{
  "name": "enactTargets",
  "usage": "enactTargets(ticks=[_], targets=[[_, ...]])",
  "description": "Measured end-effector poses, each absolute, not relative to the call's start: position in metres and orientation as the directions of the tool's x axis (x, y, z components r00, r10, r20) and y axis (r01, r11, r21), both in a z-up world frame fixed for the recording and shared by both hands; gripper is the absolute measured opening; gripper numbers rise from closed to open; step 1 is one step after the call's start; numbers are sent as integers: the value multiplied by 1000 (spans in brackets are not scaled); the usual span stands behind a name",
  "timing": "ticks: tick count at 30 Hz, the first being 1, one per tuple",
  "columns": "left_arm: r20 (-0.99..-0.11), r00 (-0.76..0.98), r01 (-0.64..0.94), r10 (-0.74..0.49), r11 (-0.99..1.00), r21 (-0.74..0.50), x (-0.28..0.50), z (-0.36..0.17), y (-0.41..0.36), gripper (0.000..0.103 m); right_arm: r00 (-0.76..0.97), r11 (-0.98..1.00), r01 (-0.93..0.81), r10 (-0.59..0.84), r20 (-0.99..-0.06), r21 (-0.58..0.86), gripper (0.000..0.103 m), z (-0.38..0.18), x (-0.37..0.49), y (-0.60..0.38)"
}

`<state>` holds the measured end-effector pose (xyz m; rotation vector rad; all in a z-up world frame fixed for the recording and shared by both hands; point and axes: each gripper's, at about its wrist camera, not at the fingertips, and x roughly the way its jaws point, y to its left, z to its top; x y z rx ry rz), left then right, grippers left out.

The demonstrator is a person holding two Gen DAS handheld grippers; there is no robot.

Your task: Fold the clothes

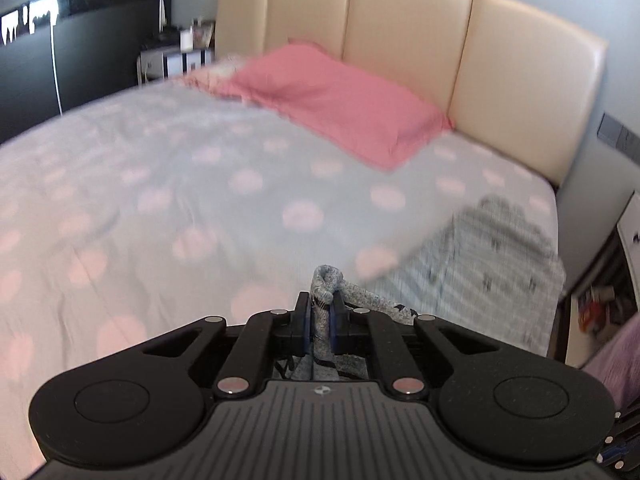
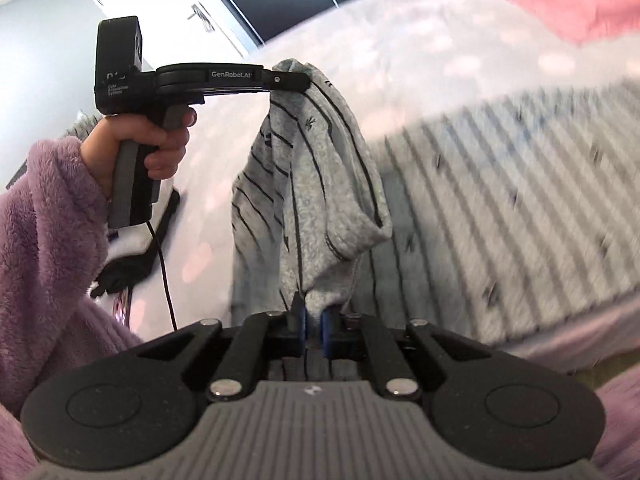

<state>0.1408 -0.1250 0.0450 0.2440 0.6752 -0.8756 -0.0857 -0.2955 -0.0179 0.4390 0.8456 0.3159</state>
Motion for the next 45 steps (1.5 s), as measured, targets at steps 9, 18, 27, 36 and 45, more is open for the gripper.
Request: enactTargets(ticks=[9, 18, 27, 36, 45], targets=[[-579, 414, 867, -703, 498, 15, 141, 111, -256, 6, 731, 914, -45, 305, -610, 403, 8, 59, -93, -386], [-596, 285, 943, -750, 332, 31, 141, 99, -417, 6, 752, 934, 161, 94, -653, 320, 8, 88, -102, -516], [-692, 192, 967, -696, 254, 13, 158, 9, -527, 6, 657, 861, 369, 23, -753, 349, 8, 22, -86, -626], [-731, 217, 951, -647, 309, 9, 180, -24, -512, 29, 603, 783, 501, -10, -798, 369, 34, -31, -77, -651], [-735, 287, 924, -614, 380, 43, 178, 7, -418, 38, 642, 832, 480, -117, -758, 278, 39, 22, -80, -629]])
